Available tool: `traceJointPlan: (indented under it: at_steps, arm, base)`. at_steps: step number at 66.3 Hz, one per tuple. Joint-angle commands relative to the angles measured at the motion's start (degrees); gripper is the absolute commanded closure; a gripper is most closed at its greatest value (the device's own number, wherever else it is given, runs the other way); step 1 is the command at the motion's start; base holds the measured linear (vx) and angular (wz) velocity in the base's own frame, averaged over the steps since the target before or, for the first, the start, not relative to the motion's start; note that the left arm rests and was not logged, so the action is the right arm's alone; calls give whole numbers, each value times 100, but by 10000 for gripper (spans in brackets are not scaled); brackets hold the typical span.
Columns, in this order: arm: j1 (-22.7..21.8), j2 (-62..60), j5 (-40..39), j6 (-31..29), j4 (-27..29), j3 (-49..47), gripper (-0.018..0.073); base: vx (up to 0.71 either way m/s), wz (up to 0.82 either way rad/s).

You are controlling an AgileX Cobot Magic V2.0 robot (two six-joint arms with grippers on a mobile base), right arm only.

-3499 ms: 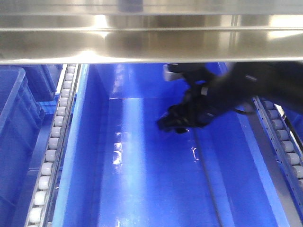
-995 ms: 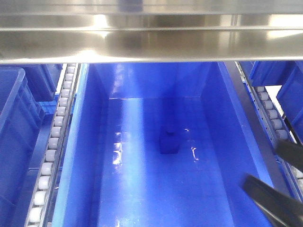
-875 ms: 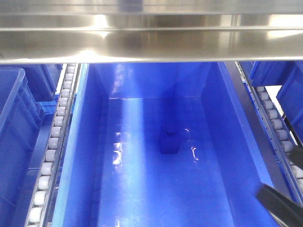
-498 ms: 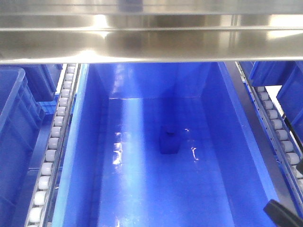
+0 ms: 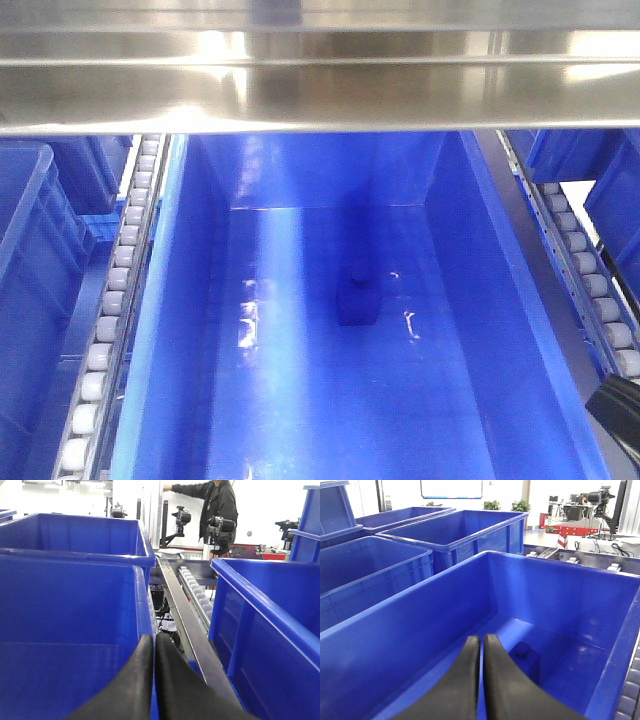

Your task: Pour parts from conveyor to right shelf

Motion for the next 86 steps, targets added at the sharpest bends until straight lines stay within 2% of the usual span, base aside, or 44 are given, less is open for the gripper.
traceJointPlan:
  at_steps: [1,31,39,46,56,64,69,77,86]
  arm:
    - [-5,55,-412,-40,-18,-148,568]
    - [-5,55,-418,-40,-23,-148,568]
    - [-173,55,-461,-331,-301,-148,568]
    - [-745,55,-466,-329,-325,-148,568]
    - [-2110,54,-573,-202,-337,-16,568]
    - [-2949,3,-1186,-80,-395,530,568]
    - [-3387,-137,-1563,276,-485,905,568]
    - [-4008,-572,-1712,875,-531,1410,568]
    - [-4309,-1050,-1729,1495,-943,1809,568]
  base:
    - [0,0]
    - [0,0]
    - [0,0]
    - [0,0]
    - [0,0]
    - [0,0]
    - [0,0]
    - [0,0]
    - [0,0]
